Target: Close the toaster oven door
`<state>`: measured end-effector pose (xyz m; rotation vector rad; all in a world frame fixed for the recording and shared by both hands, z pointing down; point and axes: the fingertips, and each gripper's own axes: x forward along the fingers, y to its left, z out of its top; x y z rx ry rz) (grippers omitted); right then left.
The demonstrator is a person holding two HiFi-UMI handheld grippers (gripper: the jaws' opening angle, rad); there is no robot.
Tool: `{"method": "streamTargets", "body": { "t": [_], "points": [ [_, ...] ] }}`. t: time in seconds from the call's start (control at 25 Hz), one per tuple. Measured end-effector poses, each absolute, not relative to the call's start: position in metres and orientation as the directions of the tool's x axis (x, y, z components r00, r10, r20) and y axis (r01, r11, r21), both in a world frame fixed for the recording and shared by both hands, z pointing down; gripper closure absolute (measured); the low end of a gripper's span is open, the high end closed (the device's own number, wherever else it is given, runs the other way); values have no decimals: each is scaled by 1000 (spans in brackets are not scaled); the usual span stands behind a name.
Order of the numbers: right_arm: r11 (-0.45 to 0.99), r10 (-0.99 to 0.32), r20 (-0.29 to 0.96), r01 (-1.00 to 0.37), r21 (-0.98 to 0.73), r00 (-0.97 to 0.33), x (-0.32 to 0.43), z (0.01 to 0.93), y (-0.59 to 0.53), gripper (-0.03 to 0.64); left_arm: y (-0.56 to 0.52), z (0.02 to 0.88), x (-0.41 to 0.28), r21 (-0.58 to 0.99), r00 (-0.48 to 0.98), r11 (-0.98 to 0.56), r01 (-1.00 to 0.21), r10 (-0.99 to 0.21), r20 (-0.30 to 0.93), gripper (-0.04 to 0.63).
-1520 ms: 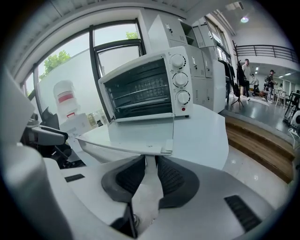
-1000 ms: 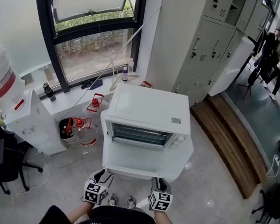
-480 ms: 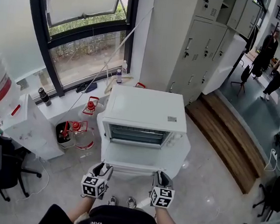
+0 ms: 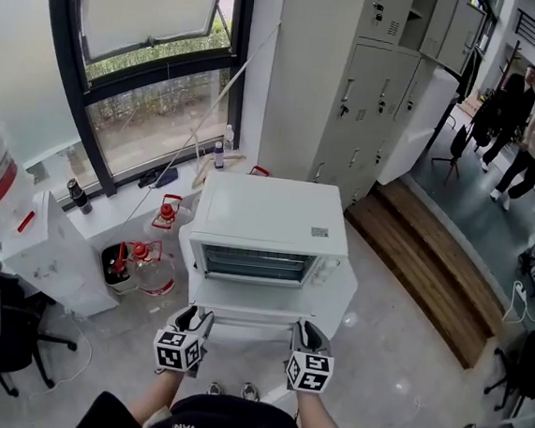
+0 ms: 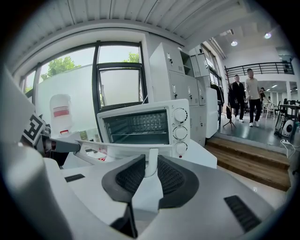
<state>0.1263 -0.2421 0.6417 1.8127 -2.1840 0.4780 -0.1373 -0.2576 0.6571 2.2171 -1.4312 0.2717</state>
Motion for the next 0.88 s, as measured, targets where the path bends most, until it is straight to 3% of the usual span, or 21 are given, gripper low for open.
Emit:
{"method": "streamTargets", "body": {
  "t": [0.88],
  "points": [
    [199, -916, 345, -979, -48, -203, 125, 596, -285, 529, -303, 612, -134, 274, 437, -356, -893, -832, 343, 420]
  ]
}}
